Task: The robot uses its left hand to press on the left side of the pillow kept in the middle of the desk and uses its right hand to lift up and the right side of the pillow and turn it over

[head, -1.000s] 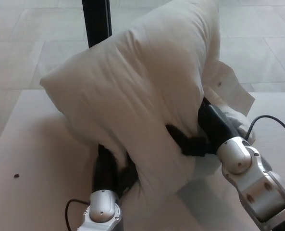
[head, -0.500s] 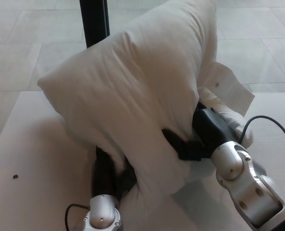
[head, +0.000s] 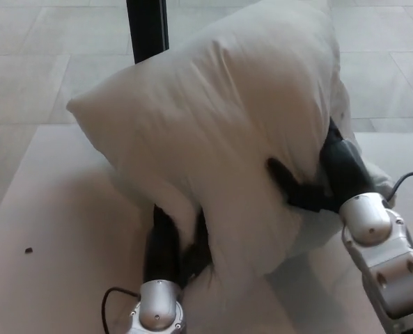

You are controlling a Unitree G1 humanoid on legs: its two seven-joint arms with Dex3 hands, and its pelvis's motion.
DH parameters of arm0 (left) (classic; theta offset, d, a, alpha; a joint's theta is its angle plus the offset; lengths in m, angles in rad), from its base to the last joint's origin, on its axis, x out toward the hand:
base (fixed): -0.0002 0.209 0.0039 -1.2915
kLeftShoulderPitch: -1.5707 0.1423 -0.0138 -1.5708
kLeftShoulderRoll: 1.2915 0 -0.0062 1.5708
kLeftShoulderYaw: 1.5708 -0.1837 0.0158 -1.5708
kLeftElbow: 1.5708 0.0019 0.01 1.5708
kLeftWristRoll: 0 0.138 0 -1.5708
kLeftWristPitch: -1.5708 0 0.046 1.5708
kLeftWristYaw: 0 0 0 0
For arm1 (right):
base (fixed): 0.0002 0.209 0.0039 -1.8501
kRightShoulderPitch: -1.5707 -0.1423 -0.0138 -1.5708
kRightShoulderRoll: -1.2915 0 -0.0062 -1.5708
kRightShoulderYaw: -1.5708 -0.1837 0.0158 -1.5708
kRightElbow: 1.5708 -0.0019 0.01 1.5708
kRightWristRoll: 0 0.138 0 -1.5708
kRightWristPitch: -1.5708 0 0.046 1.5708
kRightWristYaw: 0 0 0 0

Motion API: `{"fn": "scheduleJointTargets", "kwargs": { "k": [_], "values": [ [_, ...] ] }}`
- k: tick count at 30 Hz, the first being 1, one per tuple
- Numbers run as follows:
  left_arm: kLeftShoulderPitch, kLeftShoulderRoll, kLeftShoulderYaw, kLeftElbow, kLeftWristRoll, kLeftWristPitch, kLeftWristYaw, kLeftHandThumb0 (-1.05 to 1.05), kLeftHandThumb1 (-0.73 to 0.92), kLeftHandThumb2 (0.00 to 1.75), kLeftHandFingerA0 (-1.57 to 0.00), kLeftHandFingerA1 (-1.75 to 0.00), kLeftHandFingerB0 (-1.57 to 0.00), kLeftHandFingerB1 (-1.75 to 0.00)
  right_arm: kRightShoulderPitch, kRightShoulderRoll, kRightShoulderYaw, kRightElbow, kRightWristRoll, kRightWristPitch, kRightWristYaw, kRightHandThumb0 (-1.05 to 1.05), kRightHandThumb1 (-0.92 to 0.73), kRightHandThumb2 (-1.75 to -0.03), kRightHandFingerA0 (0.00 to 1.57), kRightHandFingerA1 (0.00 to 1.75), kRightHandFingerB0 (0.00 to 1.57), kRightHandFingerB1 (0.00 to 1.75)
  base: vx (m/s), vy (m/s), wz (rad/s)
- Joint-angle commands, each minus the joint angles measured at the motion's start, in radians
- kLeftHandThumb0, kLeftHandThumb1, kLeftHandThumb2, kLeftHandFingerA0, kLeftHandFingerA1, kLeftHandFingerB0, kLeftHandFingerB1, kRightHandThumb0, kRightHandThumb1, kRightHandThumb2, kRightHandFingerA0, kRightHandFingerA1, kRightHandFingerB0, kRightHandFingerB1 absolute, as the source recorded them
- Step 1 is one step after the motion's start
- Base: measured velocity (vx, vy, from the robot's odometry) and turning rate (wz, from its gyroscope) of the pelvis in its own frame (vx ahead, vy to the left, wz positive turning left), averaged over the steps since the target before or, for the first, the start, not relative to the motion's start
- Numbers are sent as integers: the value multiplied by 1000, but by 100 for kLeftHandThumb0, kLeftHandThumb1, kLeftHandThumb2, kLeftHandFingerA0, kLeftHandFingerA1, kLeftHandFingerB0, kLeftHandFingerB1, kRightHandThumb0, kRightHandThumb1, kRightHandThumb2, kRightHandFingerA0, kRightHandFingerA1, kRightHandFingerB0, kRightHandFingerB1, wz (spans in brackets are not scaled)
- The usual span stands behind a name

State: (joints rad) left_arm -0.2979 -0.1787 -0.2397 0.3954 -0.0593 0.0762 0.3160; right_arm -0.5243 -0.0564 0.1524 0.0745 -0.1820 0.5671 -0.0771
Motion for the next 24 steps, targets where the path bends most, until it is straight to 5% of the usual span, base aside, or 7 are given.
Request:
{"fn": "scheduleJointTargets", "kwargs": {
  "k": [1,15,19,20,21,23,24],
  "values": [
    [21,174,-143,-51,88,133,-298,-68,54,85,-15,-63,0,0,1,-2,-349,-145,404,142,218,-81,-86,-66,34,45,23,30,0,0,0],
    [153,507,111,-158,-37,138,-362,-83,65,96,-40,-84,0,-4,246,-243,-629,-143,425,108,362,-85,-89,-68,26,42,7,21,0,0,0],
    [166,530,138,-181,-51,159,-381,-69,76,65,-33,-90,0,-1,261,-259,-646,-151,430,113,358,-81,-71,-107,18,52,4,28,0,0,0],
    [174,553,172,-189,-37,170,-348,-73,78,68,-28,-64,0,-4,277,-287,-678,-119,422,86,358,-84,-90,-68,27,43,8,23,0,0,0],
    [176,588,266,-159,-95,172,-360,-79,87,73,-20,-48,0,-2,315,-342,-739,-94,424,89,372,-86,-72,-110,15,50,3,30,0,0,0],
    [178,619,310,-134,-92,143,-373,-86,76,93,-19,-51,0,-4,342,-376,-768,-73,430,76,390,-90,-92,-70,14,38,4,23,0,0,0],
    [175,643,340,-111,-96,137,-386,-90,78,97,-19,-52,0,-1,362,-401,-792,-58,443,62,415,-91,-78,-117,6,48,8,17,0,0,0]
  ]
}}
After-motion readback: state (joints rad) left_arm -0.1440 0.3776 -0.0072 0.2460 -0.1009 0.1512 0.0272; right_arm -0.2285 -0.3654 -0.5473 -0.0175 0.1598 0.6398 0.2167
